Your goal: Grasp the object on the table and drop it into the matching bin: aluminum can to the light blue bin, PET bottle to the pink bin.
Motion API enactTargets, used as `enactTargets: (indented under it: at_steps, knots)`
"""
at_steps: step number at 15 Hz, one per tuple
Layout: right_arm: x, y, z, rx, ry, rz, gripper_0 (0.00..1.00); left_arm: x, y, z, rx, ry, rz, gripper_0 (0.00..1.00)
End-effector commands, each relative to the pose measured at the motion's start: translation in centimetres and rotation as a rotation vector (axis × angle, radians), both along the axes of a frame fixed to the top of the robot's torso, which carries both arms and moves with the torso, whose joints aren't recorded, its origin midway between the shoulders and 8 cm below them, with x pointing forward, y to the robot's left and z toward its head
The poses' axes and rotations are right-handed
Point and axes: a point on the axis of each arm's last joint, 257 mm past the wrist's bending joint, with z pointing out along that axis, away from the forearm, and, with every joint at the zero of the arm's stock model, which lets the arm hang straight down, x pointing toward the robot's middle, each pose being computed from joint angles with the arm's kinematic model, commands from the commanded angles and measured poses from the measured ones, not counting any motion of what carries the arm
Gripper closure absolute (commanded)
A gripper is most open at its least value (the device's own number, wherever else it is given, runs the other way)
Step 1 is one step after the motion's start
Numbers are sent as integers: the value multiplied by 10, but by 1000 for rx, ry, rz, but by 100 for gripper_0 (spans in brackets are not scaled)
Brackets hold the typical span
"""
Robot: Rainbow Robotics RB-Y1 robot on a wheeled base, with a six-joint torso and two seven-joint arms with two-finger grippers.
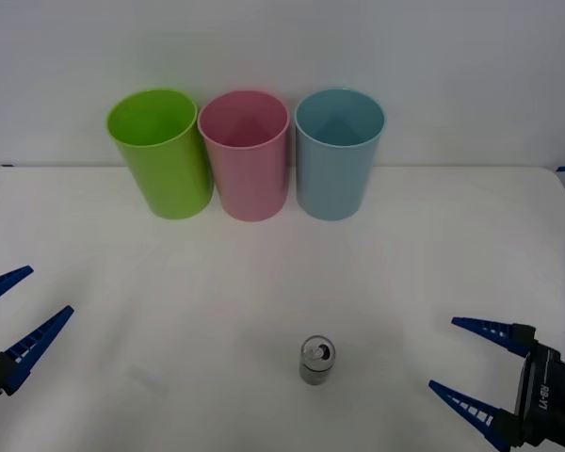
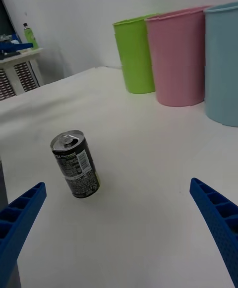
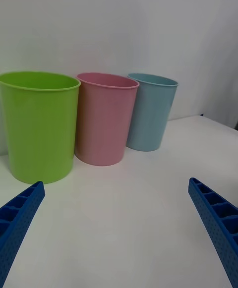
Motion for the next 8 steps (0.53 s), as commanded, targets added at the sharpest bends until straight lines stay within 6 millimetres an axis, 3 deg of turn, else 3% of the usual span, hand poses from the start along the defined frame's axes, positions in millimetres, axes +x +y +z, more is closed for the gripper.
enactTargets:
  at_steps: [1,8]
  knots:
    - [2,20,-11,-38,-52,22,0,0,0,0,0,0,0,0]
    - [3,62,-43,-78,-36,125,0,0,0,0,0,0,0,0]
